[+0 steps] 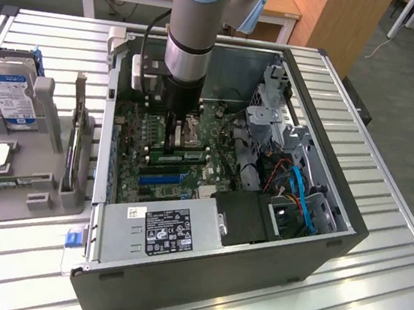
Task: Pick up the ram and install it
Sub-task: 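Press down the ram until it locks into place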
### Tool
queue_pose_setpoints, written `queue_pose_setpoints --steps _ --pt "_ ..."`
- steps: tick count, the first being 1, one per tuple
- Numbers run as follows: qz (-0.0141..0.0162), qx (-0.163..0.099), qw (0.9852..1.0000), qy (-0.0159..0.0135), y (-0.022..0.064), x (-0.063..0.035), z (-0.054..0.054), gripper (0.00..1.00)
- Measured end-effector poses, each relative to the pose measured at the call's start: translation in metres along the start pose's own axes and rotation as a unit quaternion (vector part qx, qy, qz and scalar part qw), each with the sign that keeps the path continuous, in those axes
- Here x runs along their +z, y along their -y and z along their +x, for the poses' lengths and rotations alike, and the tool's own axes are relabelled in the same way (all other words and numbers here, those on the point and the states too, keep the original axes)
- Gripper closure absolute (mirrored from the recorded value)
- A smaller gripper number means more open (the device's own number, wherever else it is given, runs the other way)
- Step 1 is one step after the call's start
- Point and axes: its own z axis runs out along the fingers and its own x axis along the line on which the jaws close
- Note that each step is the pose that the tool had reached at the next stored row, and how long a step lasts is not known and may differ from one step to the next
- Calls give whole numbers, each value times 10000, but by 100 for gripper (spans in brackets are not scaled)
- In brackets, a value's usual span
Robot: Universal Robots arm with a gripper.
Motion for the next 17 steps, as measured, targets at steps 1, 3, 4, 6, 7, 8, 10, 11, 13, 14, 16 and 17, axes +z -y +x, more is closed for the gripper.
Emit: queue_pose_setpoints --steps 1,3,4,6,7,8,10,11,13,14,16,17 --pt "0 0 10000 0 0 0 0 90" --pt "0 0 10000 1 0 1 0 90" --pt "0 0 10000 1 0 2 0 90" --pt "0 0 10000 1 0 1 0 90" --pt "0 0 10000 1 0 2 0 90" --pt "0 0 10000 1 0 2 0 90" --pt "0 0 10000 1 0 5 0 90" --pt "0 0 10000 1 0 5 0 90" --pt "0 0 10000 1 0 5 0 90" --pt "0 0 10000 1 0 5 0 90" --pt "0 0 10000 1 0 5 0 90" --pt "1 0 10000 2 0 3 0 90"
